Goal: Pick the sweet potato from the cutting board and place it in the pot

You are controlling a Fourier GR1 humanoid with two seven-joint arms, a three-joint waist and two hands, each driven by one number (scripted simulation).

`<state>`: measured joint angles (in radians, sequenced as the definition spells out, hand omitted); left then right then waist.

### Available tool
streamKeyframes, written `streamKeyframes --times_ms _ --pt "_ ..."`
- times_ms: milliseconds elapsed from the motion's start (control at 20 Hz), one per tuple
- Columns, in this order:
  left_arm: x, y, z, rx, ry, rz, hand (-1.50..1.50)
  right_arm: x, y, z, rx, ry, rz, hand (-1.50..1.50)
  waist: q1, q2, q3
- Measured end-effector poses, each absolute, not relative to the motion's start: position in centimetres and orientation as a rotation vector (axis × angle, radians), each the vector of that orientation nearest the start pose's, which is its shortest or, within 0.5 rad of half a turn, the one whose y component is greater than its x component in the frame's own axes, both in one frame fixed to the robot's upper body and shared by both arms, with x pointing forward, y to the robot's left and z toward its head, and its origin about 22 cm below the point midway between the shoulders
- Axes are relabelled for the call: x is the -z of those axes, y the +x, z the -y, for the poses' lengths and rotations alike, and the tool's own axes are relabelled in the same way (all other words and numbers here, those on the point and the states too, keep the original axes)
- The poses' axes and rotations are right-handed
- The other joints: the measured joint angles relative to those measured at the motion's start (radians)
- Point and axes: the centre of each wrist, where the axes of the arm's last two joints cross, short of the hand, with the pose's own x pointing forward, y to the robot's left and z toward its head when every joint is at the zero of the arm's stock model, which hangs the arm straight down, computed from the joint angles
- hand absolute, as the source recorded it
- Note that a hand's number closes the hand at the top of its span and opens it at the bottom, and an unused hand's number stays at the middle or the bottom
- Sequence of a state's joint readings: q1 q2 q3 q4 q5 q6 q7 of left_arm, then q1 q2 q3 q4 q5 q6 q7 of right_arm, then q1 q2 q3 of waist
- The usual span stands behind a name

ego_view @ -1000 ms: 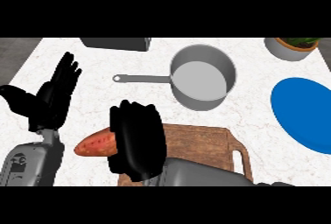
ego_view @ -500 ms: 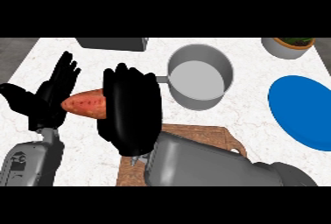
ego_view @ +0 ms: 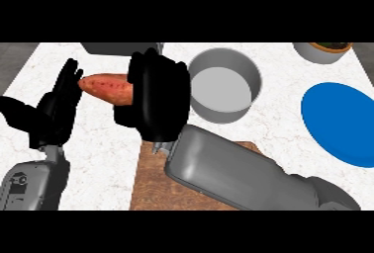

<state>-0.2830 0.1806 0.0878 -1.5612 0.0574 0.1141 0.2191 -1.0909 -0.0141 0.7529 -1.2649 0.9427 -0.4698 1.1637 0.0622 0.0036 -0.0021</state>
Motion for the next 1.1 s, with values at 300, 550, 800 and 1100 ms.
streamKeyframes --times_ms 300,550,800,1100 --pt "-8.5 30.0 -26.6 -0.031 0.162 1.624 0.0 -16.0 32.6 -3.6 -0.515 -1.104 1.748 1.5 -0.014 0.0 0.0" --pt "-8.2 29.7 -26.8 -0.035 0.163 1.62 0.0 -13.6 35.7 -2.6 -0.58 -1.321 1.63 1.5 -0.016 0.003 0.0" --pt "-8.4 29.2 -26.5 -0.035 0.165 1.627 0.0 -11.5 38.0 -0.9 -0.602 -1.367 1.545 1.5 -0.013 0.006 0.001" --pt "-8.3 29.3 -26.3 -0.028 0.157 1.632 0.0 -9.3 39.3 1.2 -0.532 -1.257 1.417 -1.5 -0.005 0.013 0.002"
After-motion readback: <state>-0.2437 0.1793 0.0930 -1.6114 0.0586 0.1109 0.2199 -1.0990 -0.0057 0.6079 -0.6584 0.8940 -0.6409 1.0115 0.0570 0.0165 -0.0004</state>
